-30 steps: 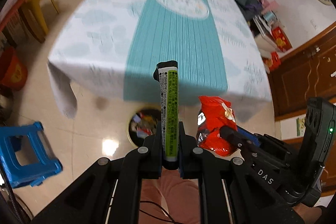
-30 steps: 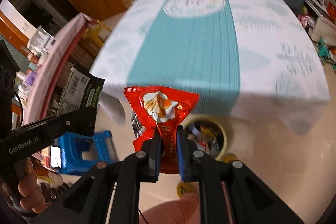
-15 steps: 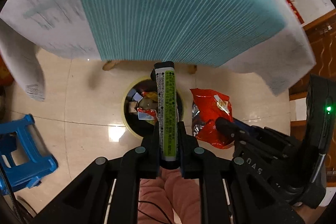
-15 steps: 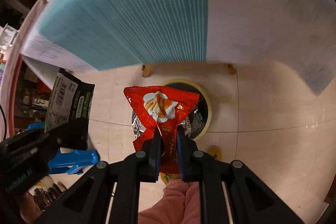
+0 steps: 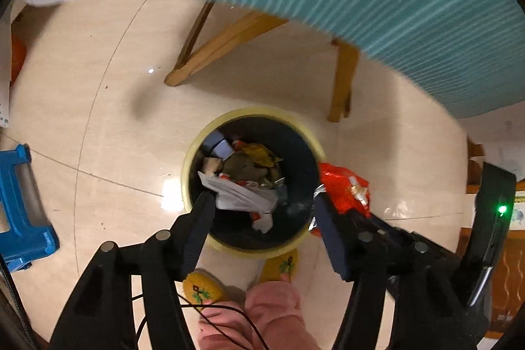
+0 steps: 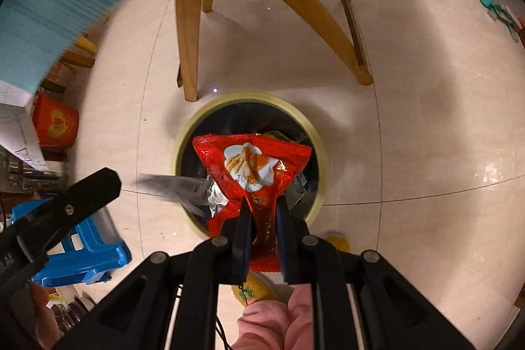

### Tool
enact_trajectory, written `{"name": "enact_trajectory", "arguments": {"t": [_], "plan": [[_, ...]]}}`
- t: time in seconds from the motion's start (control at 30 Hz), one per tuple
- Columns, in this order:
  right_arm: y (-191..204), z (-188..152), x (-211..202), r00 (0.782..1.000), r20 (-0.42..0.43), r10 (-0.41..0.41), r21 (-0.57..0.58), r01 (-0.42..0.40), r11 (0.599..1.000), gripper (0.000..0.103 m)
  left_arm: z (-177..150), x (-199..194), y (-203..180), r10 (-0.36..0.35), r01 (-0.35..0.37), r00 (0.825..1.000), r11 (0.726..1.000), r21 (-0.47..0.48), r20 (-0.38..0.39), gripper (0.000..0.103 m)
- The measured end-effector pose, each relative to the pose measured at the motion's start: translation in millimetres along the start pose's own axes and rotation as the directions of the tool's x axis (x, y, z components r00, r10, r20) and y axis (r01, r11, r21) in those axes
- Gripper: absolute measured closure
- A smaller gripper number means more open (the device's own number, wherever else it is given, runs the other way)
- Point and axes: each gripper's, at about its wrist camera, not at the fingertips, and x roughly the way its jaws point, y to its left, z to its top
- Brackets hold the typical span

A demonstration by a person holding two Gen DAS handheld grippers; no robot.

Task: Collect trash
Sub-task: 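Carry the green tube and red snack bag to the black bin and release both, then raise both tools back toward the table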

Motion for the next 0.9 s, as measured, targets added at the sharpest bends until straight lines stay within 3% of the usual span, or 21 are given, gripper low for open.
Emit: {"name": "enact_trajectory", "arguments": {"t": [0.07,0.2,0.4,0.43,0.5,0.6,0.9], "plan": [[-4,1,7,1.0,-0.006,0.002,-0.001,-0.002,1.0,0.09,-1,8,3,0.022,-0.022,1.0,1.0,-0.004,-0.008,0.04],[-3,0,12,1.0,-0.015,0.007,-0.016,-0.007,1.0,0.089,-4,6,6,0.045,-0.045,0.999,0.999,-0.009,0.016,0.024],[8,3,16,0.999,-0.027,0.023,-0.042,-0.024,0.999,0.083,-10,-9,13,0.082,-0.082,0.995,0.997,-0.008,0.054,0.02],[11,3,16,0.999,-0.029,0.029,-0.042,-0.03,0.999,0.08,-11,-13,14,0.091,-0.09,0.994,0.996,-0.01,0.064,0.02],[15,4,16,0.999,-0.027,0.035,-0.044,-0.036,0.998,0.063,-11,-20,18,0.102,-0.101,0.992,0.995,-0.017,0.079,0.017],[22,6,14,0.999,-0.013,0.037,-0.058,-0.038,0.998,0.057,-12,-32,22,0.128,-0.125,0.986,0.991,-0.037,0.107,0.003],[32,2,-37,0.999,0.024,0.047,-0.084,-0.045,0.996,0.054,-10,-100,26,0.162,-0.148,0.972,0.984,-0.094,0.168,0.002]]}}
